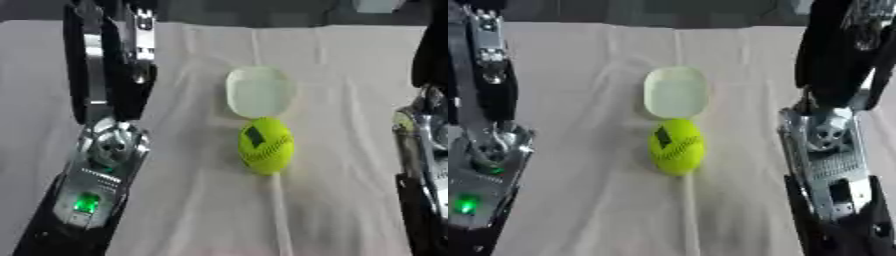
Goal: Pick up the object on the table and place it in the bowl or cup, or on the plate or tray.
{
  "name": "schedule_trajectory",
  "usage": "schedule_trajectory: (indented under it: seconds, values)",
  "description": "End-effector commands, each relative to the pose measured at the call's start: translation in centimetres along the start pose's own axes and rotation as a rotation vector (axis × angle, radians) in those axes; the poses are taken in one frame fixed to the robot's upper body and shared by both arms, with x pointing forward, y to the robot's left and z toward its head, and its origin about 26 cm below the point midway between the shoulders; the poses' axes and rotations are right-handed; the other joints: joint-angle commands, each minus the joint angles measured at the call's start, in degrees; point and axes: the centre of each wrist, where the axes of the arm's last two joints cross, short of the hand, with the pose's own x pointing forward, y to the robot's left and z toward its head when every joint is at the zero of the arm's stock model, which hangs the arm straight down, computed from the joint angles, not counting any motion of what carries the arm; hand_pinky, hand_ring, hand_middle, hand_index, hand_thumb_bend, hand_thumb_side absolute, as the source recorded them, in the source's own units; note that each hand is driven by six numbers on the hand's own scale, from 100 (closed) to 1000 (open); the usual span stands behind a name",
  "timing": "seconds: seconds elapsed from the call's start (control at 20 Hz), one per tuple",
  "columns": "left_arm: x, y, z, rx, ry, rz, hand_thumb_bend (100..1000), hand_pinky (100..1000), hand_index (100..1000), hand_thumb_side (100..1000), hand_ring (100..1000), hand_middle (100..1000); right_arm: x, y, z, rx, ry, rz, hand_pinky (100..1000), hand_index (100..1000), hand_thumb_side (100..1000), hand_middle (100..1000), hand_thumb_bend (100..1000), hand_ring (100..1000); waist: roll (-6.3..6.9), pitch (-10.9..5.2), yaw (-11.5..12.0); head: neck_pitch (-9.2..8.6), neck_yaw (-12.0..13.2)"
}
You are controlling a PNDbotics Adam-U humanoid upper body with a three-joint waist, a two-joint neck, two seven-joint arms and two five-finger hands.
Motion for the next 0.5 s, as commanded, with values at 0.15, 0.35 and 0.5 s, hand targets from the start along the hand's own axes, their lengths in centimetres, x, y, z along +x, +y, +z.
schedule_trajectory:
  seconds: [0.15, 0.35, 0.5]
  values:
    - [-0.1, 0.7, -0.1, -0.060, -0.009, -0.041, 293, 725, 868, 873, 686, 951, 0.0, -0.4, -0.1, 0.008, -0.009, 0.023, 554, 868, 944, 829, 100, 836, 0.00, -1.55, -0.1, 0.91, 0.6]
    - [-0.8, 2.1, 0.2, -0.265, 0.008, -0.181, 411, 690, 846, 767, 664, 953, -0.3, -0.6, 0.4, 0.030, 0.013, 0.036, 552, 868, 944, 828, 100, 836, 0.58, -2.39, -0.3, 2.41, 1.0]
    - [-1.3, 3.4, -0.1, -0.465, 0.015, -0.268, 450, 690, 854, 762, 672, 956, -0.6, -0.6, 0.7, 0.045, 0.025, 0.040, 550, 868, 941, 827, 100, 836, 1.03, -2.75, -0.4, 4.03, 1.5]
